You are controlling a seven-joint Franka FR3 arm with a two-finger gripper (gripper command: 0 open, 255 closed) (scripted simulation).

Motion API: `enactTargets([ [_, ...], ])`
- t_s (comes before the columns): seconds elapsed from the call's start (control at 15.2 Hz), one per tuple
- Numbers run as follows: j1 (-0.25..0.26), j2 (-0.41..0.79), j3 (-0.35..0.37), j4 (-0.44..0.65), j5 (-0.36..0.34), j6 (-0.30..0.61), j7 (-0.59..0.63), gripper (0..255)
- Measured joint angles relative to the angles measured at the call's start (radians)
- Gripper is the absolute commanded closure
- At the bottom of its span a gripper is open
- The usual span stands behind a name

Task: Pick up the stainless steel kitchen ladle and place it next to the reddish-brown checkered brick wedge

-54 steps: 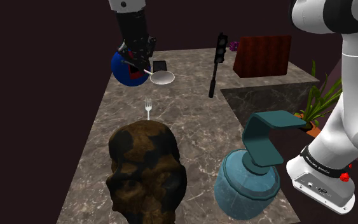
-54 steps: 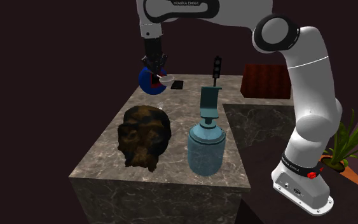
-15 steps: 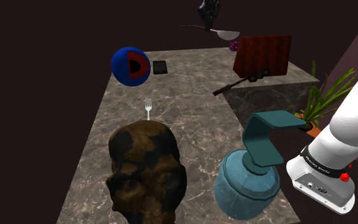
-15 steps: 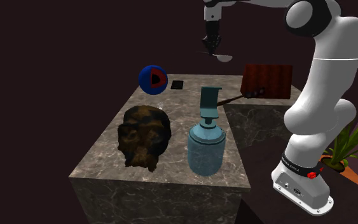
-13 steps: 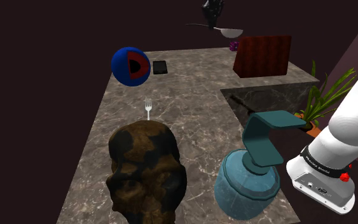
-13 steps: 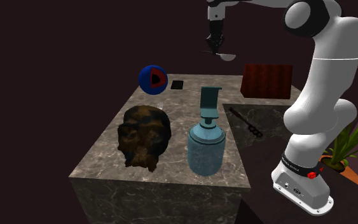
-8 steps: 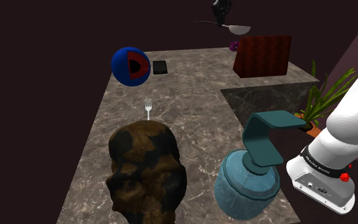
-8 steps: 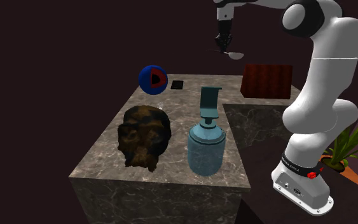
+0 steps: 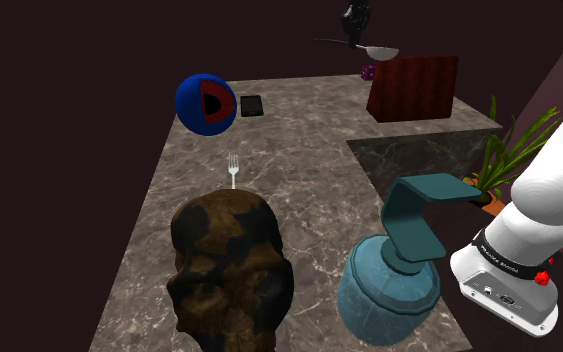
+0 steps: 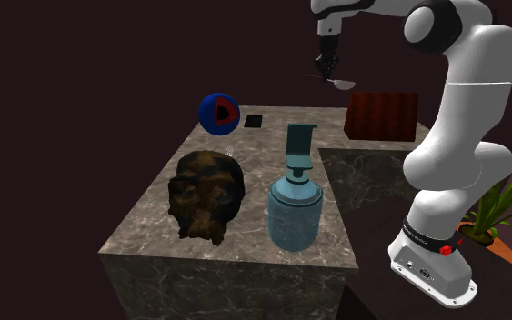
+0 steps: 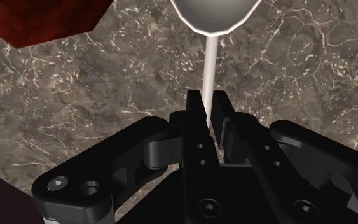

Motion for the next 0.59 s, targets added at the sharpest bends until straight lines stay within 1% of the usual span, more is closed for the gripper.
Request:
enactTargets([
  [0.59,-0.005,-0.021,-0.002,-0.147,0.003,0.127,0.004,255],
])
